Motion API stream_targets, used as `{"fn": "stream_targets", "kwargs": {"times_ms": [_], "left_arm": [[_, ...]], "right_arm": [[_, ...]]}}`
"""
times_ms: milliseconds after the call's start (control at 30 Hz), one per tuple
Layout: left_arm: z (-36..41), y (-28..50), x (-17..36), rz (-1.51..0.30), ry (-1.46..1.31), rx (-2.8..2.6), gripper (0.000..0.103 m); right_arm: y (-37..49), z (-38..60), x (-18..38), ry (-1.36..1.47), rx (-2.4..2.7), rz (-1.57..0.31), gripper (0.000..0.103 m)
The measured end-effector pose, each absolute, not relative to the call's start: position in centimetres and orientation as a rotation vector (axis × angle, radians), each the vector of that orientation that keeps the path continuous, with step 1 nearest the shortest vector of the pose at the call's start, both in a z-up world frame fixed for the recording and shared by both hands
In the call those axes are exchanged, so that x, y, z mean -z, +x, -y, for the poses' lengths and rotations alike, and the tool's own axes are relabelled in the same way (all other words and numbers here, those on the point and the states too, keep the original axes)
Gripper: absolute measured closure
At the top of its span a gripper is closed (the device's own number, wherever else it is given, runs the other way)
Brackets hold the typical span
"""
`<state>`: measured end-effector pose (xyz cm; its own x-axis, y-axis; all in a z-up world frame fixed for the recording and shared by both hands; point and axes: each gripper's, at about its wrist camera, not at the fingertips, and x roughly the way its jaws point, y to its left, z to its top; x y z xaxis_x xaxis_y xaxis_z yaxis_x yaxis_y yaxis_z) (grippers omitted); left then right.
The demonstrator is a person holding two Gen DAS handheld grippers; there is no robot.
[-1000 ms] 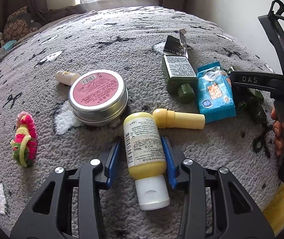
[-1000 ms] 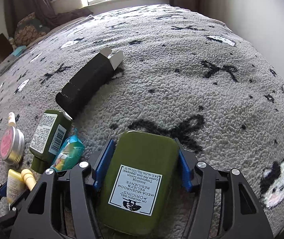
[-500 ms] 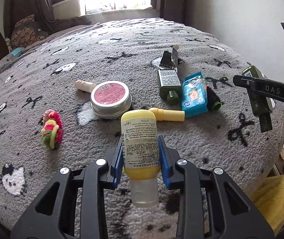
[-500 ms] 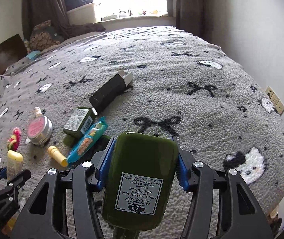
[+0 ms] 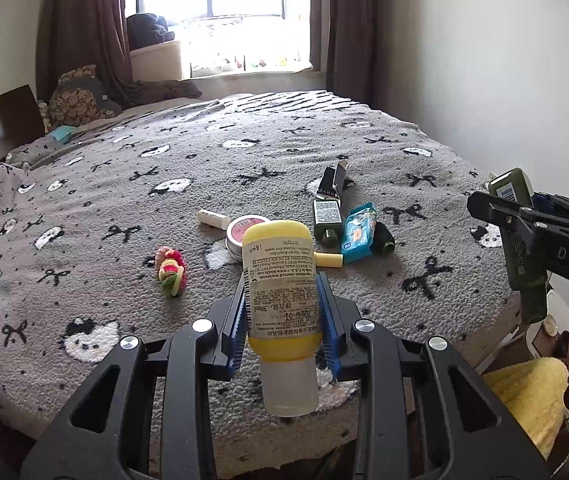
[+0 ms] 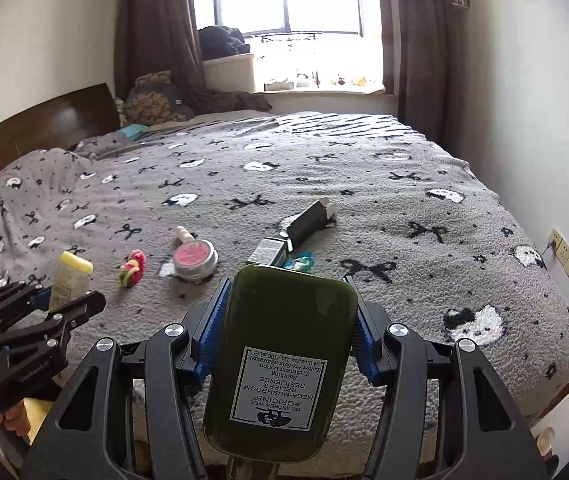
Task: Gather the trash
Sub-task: 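Carry both bottles down over the bed edge toward the trash bin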
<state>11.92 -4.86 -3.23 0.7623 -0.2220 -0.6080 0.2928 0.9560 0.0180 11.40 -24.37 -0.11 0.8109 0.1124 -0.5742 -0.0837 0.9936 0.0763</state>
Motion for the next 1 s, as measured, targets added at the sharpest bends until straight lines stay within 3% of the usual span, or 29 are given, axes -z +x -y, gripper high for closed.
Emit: {"fn": "stream_targets", "kwargs": {"times_ms": [467,1000], "left_arm": [[2.9,3.2,5.4,-0.643,0.102,0.265,0.073],[2.3,0.4,17.3,-0.929,0.089,0.296,0.073]], "right_arm": [[3.9,21.5,3.5,0.027,-0.181,-0.634,0.048],[1.9,19.5,14.6,0.041,-0.206,-0.909,0.048]]}}
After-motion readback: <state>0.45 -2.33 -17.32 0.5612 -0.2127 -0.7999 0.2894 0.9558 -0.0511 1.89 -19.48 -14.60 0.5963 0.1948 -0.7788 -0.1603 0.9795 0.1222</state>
